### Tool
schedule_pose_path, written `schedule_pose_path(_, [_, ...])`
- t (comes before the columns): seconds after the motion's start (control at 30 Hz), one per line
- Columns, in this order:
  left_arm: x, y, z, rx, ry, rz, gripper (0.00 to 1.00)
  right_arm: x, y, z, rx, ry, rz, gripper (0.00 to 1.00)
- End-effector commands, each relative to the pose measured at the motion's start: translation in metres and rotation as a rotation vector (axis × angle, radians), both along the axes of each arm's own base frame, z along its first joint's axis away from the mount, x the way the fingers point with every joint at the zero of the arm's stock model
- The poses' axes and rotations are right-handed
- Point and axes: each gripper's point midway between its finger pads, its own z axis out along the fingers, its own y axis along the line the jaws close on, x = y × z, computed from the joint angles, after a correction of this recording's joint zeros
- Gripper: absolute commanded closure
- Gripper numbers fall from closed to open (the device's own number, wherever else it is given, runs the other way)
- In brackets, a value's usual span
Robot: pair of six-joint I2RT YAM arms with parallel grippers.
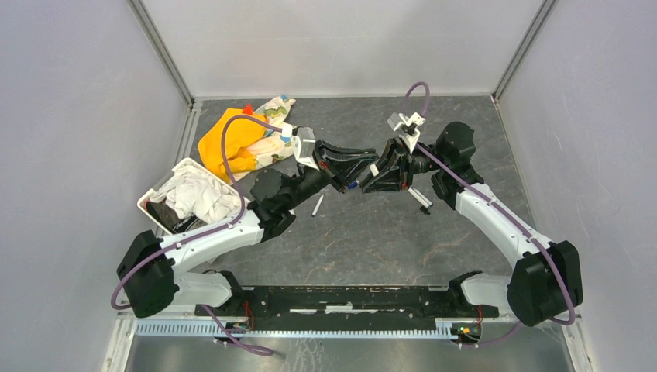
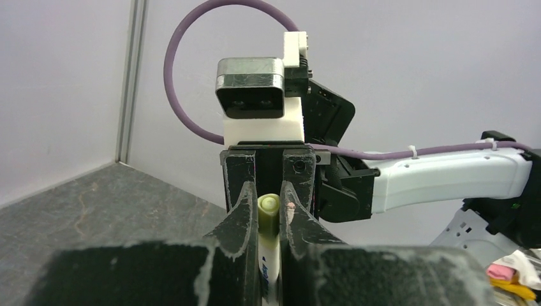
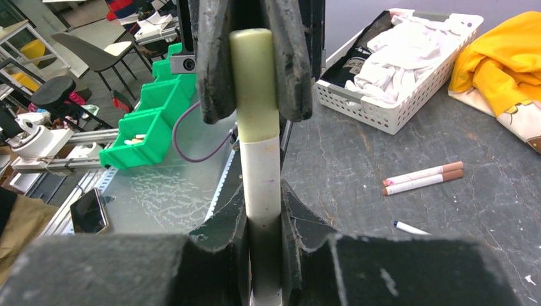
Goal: Insert the pens into the pen caps
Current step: Press the pen cap onto the pen cap.
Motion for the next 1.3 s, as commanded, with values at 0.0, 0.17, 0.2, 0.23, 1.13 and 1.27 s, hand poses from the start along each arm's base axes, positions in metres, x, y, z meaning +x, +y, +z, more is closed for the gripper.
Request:
schedule_pose_path(0.0, [-0.050,-0.026,-0.130,0.369,0.398,-0.254,0.95,0.040,0.008,0.051,0.157,-0.099,-0.289,1.00])
schedule_pose_path(0.17, [-0.022,-0.017,-0.076,0.243,0.324,-0.098,0.78,0.037,0.010,0.029,0.131,-0.063,-0.274,1.00])
schedule_pose_path(0.2, [-0.017,-0.015,-0.069,0.235,0.312,-0.068,0.73,0.036,0.010,0.026,0.126,-0.060,-0.270,1.00])
schedule_pose_path(0.23, [-0.013,-0.011,-0.063,0.227,0.298,-0.037,0.67,0.036,0.009,0.023,0.121,-0.059,-0.272,1.00])
schedule_pose_path(1.13, [0.001,0.032,-0.010,0.116,0.119,0.039,0.16,0.010,0.006,0.006,0.135,-0.080,-0.195,1.00])
schedule_pose_path(1.27, [0.004,0.021,-0.007,0.115,0.102,-0.004,0.25,0.010,0.006,0.003,0.132,-0.077,-0.195,1.00])
